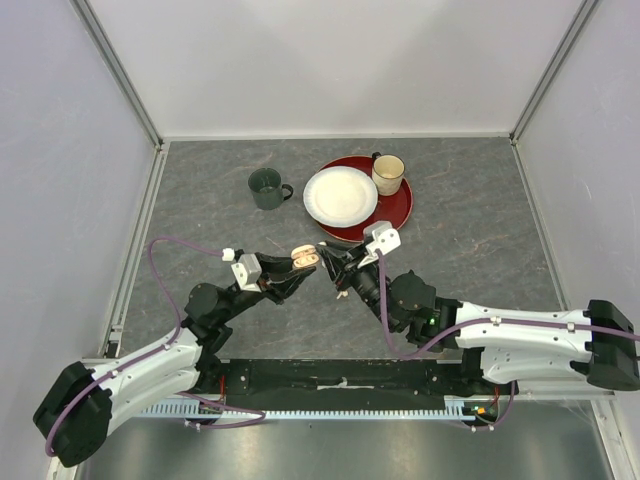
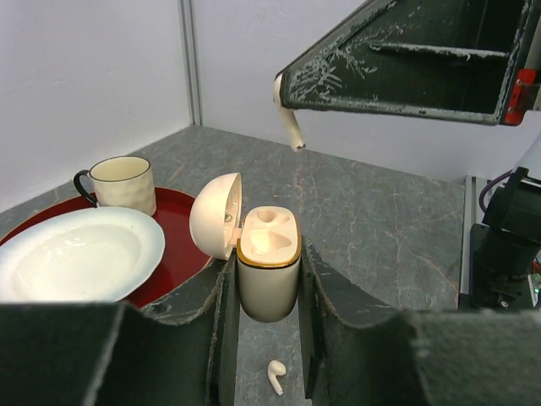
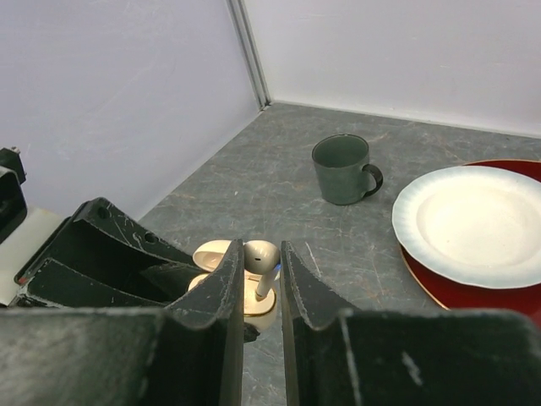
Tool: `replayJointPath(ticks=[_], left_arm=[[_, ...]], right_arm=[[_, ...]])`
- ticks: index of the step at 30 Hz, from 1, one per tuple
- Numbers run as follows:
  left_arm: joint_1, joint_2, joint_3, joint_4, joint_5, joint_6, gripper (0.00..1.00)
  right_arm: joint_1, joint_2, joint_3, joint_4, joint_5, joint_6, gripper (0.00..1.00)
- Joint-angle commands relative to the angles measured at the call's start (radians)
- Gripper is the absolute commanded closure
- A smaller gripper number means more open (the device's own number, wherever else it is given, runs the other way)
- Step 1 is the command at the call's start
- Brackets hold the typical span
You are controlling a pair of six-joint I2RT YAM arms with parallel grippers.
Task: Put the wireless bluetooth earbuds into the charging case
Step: Place the earbud in the charging case.
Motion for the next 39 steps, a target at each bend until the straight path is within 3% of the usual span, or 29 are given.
replayJointPath(ticks=[1,20,39], left_arm=[[-0.007,-0.004,0.036,0.062,0.016,-0.031,0.98],[-0.008,-0.042,0.030,0.061,0.031,-0.034,0.98],[-0.007,-0.050,0.030,0.051,0.020,-0.033,0.98]], right_arm=[[0.008,0.021,0.012,0.056,-0.047,-0.001,1.00],[0.010,0.105,0.049,0.033,-0.088,-0.021,1.00],[0.019,0.067,0.022,0.046,-0.038,-0.102,1.00]])
